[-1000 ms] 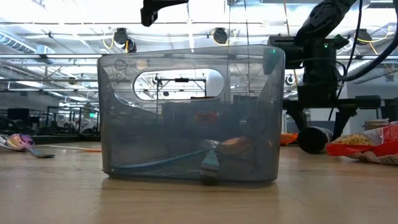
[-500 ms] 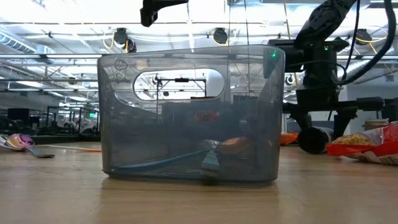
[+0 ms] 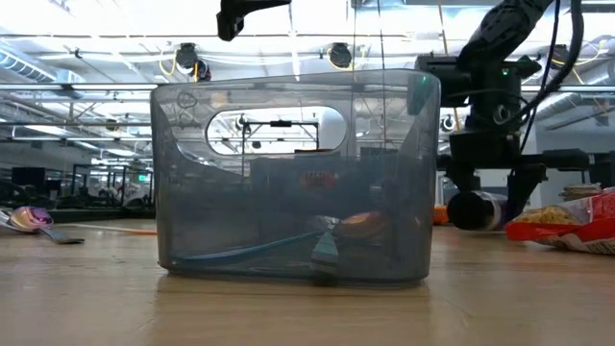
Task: Pick & Place Food Item
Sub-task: Put the black seasoning bottle into the top black bin
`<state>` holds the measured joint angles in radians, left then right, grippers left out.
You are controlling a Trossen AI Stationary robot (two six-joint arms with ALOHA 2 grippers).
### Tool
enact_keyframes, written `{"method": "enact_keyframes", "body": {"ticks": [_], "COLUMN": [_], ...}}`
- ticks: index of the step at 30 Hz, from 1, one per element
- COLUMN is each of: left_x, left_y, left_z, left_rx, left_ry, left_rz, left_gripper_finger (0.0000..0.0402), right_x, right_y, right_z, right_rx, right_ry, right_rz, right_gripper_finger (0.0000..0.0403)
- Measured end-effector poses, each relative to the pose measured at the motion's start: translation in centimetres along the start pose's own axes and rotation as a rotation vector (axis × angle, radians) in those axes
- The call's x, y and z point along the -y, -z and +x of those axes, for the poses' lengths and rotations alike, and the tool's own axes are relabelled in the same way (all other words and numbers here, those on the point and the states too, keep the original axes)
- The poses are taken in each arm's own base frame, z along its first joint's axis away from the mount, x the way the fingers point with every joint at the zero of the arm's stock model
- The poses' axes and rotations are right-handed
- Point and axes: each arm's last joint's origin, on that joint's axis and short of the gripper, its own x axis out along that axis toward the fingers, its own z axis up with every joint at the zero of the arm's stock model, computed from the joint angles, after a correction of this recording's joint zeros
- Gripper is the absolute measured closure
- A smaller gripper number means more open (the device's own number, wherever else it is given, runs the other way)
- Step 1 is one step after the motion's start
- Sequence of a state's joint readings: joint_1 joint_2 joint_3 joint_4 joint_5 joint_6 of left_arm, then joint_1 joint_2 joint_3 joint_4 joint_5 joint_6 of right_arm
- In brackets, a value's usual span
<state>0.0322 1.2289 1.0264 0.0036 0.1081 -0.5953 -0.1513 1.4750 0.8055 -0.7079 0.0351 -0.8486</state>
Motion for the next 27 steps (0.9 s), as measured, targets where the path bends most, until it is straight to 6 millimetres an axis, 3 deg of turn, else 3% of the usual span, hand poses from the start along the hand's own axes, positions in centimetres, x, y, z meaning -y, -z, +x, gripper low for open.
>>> {"method": "enact_keyframes", "body": {"ticks": [8, 15, 22, 27], "left_x": [0.0, -0.1, -0.1, 0.0], "left_y": [0.0, 0.0, -0.2, -0.5], "left_z": [0.0, 0.0, 0.0, 0.0], "left_rx": [-0.001, 0.001, 0.01, 0.059], "left_ry": [-0.001, -0.003, -0.005, -0.015], "left_rz": [0.015, 0.015, 0.022, 0.133], "left_gripper_finger": [0.0133, 0.0133, 0.0133, 0.0133], "right_x": [-0.2, 0.6, 2.2, 2.8], "right_y": [0.5, 0.1, -0.8, -1.4], "right_z": [-3.1, -9.9, -19.1, -22.6], "right_rx": [0.051, 0.272, 0.826, 1.243], "right_ry": [0.122, 0.29, 0.49, 0.473], "right_rz": [0.068, 0.311, 0.711, 0.897], "right_gripper_finger": [0.023, 0.023, 0.023, 0.0231]}}
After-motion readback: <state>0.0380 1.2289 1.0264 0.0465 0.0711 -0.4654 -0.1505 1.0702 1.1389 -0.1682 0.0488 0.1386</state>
